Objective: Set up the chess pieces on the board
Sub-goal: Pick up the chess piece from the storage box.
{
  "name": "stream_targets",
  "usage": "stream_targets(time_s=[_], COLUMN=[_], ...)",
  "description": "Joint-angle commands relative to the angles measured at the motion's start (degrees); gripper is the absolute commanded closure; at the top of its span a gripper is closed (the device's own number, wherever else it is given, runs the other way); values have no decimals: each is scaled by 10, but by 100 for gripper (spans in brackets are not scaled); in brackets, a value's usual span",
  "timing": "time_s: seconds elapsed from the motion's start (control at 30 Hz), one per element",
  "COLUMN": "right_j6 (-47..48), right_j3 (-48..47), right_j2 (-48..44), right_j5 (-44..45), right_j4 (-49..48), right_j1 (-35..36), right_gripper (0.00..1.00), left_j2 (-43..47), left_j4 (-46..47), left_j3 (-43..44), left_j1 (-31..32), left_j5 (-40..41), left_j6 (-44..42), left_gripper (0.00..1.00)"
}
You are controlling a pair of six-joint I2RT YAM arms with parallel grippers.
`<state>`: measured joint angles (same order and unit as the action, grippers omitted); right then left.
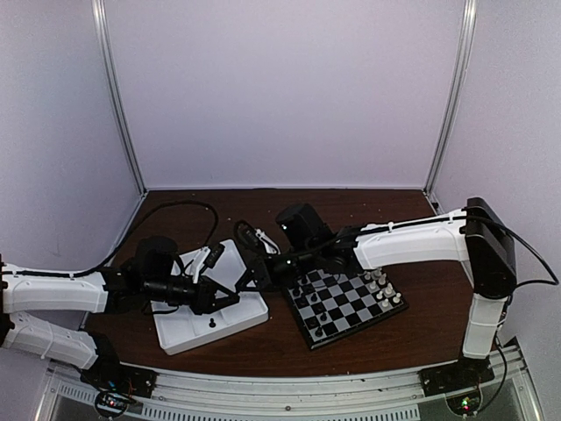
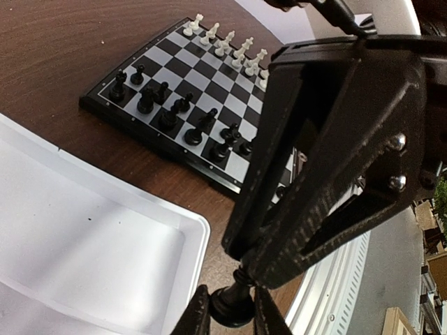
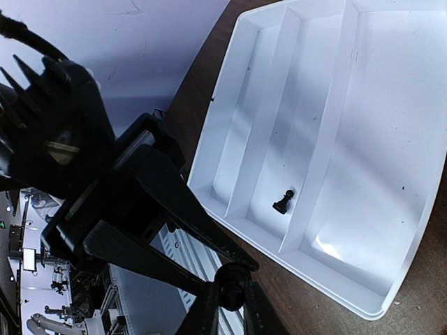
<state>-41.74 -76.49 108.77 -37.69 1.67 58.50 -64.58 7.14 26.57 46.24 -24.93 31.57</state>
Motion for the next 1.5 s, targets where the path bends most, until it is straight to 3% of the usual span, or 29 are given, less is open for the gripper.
stream_targets(time_s=[0.0, 0.17, 0.4, 0.53, 0.7, 0.83, 0.97, 1.13, 1.47], right_j6=[7, 9, 7, 8, 65, 167, 231, 259, 261], right_j3=[7, 7, 5, 3, 2, 9, 50, 123, 197], right_j2=[-20, -16, -10, -10, -45, -104, -164, -221, -225], right_j5=[-3, 0, -5, -7, 37, 156, 242, 279, 300], right_j4=[-4, 0, -5, -2, 63, 199, 252, 243, 174], right_j1=[-2, -2, -2, -3, -14, -14, -12, -6, 0], right_gripper=[84, 77, 86, 98, 100, 100, 100, 100, 100], left_j2=[1, 3, 4, 7, 40, 92, 114, 101, 71], left_j4=[11, 11, 11, 12, 7, -18, -89, -173, -192], left_j3=[5, 6, 5, 4, -11, -28, -19, 32, 69], left_j1=[2, 3, 3, 2, 2, 3, 3, 3, 3], left_j5=[-10, -13, -16, -13, 17, 66, 116, 149, 145], left_j6=[-9, -9, -6, -6, -8, -10, -13, -14, -19], left_gripper=[81, 81, 81, 80, 42, 30, 30, 39, 46])
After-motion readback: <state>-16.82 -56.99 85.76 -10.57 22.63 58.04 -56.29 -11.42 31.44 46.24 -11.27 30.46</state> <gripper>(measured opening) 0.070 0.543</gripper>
